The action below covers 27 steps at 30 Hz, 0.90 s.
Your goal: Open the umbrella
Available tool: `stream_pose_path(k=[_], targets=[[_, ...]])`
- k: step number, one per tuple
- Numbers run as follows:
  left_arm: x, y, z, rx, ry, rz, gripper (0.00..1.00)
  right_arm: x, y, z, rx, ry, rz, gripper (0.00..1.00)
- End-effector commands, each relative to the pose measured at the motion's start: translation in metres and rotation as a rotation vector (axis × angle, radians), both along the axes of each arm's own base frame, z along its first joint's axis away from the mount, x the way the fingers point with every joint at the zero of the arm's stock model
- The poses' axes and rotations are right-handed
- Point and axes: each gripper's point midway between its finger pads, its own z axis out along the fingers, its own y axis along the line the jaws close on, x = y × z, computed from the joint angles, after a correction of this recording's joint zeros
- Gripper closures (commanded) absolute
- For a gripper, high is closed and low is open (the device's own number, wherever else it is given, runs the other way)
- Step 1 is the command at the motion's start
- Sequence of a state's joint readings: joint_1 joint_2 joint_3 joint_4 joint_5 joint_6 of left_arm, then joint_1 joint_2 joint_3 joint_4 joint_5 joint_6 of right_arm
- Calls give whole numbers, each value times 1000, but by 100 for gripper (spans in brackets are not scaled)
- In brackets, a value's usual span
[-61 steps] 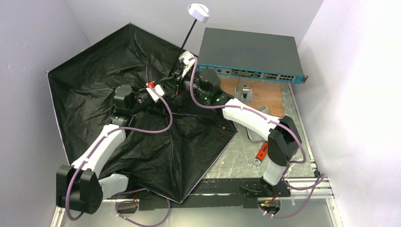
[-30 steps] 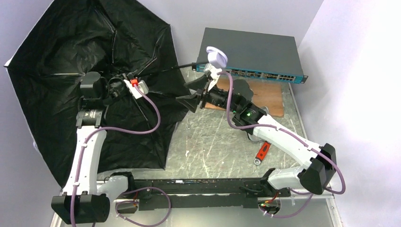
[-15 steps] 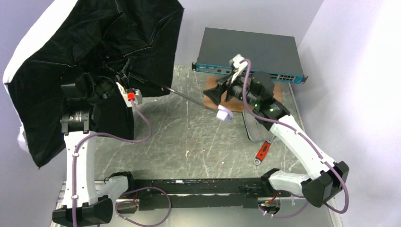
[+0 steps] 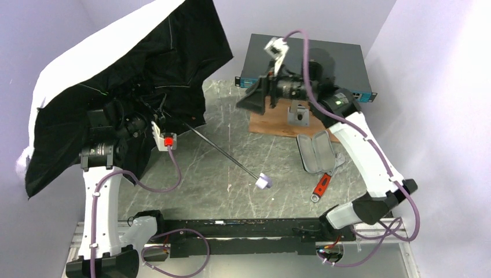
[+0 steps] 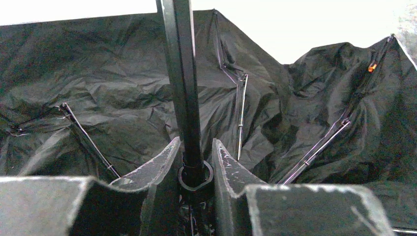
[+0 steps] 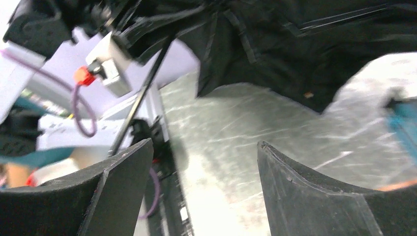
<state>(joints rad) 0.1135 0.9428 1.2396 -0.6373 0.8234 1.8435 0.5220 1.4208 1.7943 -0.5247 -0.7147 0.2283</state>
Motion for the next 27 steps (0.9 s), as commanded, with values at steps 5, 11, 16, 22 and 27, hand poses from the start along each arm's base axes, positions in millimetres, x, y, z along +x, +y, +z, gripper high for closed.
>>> stream_pose_path(k=[5, 11, 16, 22, 27], targets=[[-7, 1, 20, 100, -142, -8, 100, -76, 77, -43, -189, 209, 336, 19], [0, 6, 8, 139, -156, 10, 100, -84, 97, -53, -235, 296, 431, 19], [7, 10, 1, 132, -168, 40, 100, -98, 105, -82, -310, 328, 458, 19], [15, 12, 5, 106, -160, 48, 100, -100, 106, -127, -413, 433, 430, 39], [30, 18, 10, 103, -175, 78, 100, -102, 104, -133, -424, 452, 435, 76]])
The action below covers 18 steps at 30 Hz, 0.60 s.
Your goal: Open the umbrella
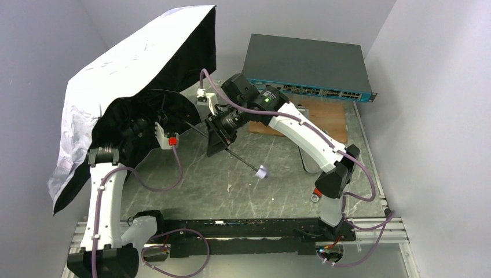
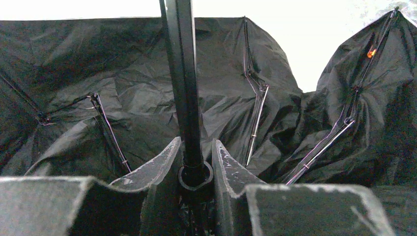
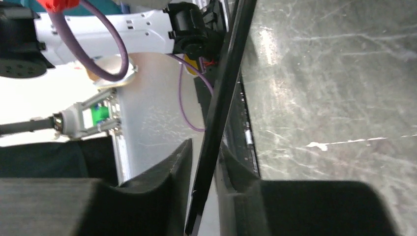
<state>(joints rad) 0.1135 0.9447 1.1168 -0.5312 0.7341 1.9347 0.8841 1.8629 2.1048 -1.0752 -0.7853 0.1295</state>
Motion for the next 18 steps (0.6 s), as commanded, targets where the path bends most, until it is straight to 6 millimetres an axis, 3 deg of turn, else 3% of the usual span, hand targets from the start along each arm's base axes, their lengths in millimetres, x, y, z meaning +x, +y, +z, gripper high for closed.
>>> stream_pose_path(k=[1, 3, 4, 7, 13, 18], targets=[[13, 5, 42, 11, -142, 17, 100, -2, -8, 6, -1, -3, -16, 84], [19, 9, 43, 13, -145, 32, 100, -1, -9, 6, 0, -2, -22, 99], [22, 13, 44, 14, -147, 43, 100, -2, -11, 7, 1, 2, -20, 100], [29, 20, 45, -8, -136, 66, 94, -1, -14, 12, 26, 13, -9, 100], [10, 2, 40, -63, -162, -8, 58, 5, -6, 42, 117, 21, -19, 100], [-4, -14, 15, -62, -115, -24, 55, 7, -1, 47, 140, 33, -13, 100]])
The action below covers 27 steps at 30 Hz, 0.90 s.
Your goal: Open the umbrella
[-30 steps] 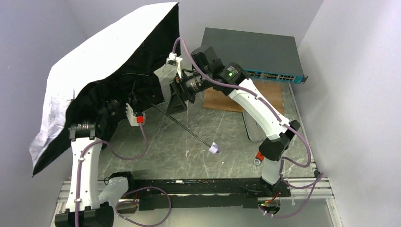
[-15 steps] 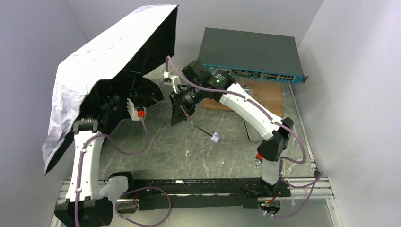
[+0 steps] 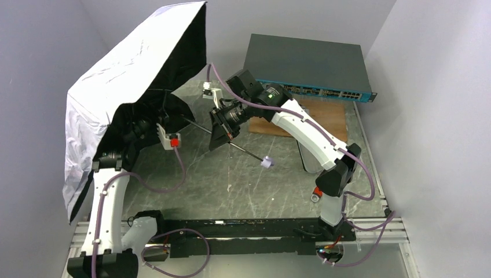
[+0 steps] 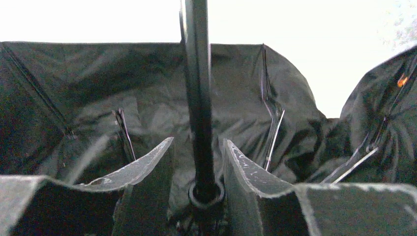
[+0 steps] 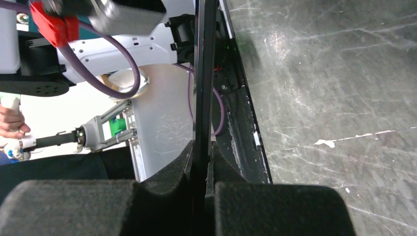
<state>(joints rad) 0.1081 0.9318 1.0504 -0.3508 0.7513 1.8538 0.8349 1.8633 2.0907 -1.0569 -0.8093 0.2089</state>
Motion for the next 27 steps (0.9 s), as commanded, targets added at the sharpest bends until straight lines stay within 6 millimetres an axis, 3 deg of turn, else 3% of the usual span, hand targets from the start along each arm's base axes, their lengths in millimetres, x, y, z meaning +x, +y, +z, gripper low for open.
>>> stream_pose_path(k=[1, 9, 15, 24, 27], targets=[[-14, -15, 0, -6, -32, -23, 55, -7, 5, 46, 148, -44, 55, 100], [-20, -17, -16, -52, 34, 36, 58, 11, 0, 47, 155, -6, 1, 100], [-19, -6, -13, -142, 59, 149, 62, 22, -4, 45, 147, -10, -40, 100], [-11, 17, -37, -167, 107, 309, 64, 29, -5, 50, 165, -7, -51, 100], [-4, 23, -39, -197, 115, 347, 71, 28, -5, 52, 173, -9, -43, 100]])
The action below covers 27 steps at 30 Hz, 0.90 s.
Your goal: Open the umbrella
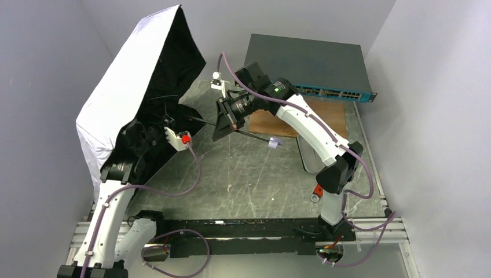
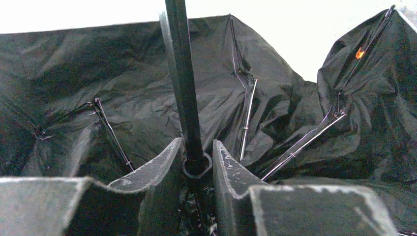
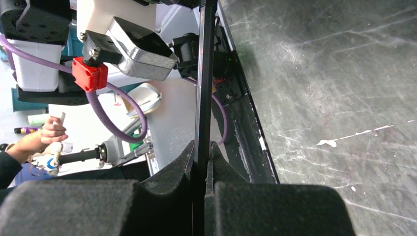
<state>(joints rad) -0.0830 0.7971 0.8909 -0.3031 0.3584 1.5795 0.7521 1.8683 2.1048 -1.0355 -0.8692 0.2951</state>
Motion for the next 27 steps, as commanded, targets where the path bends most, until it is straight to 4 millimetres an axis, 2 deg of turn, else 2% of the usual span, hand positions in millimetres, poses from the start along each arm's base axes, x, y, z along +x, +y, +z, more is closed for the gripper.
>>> stream_pose_path(k=[1, 3, 6, 10, 11, 15, 18, 20, 23, 27], targets=[[13, 20, 0, -49, 1, 130, 75, 2, 6, 40, 139, -101, 35, 100], [22, 29, -5, -56, 9, 187, 83, -1, 4, 42, 144, -106, 44, 100], [39, 52, -19, -2, 19, 296, 88, -6, -3, 42, 138, -130, 51, 100], [56, 82, -11, 18, -52, 404, 89, -14, -17, 33, 101, -168, 57, 100], [62, 87, -4, 45, -87, 422, 88, -16, -22, 30, 88, -180, 62, 100], [79, 136, 16, 107, -123, 528, 80, -30, -44, 14, 34, -214, 75, 100], [88, 163, 42, 99, -163, 583, 82, -37, -58, 7, 10, -253, 82, 100], [91, 177, 62, 105, -212, 612, 87, -41, -64, 2, -2, -269, 78, 100], [96, 188, 78, 125, -258, 638, 94, -45, -72, -5, -20, -280, 83, 100], [100, 201, 97, 133, -294, 665, 97, -49, -80, -13, -36, -306, 91, 100]])
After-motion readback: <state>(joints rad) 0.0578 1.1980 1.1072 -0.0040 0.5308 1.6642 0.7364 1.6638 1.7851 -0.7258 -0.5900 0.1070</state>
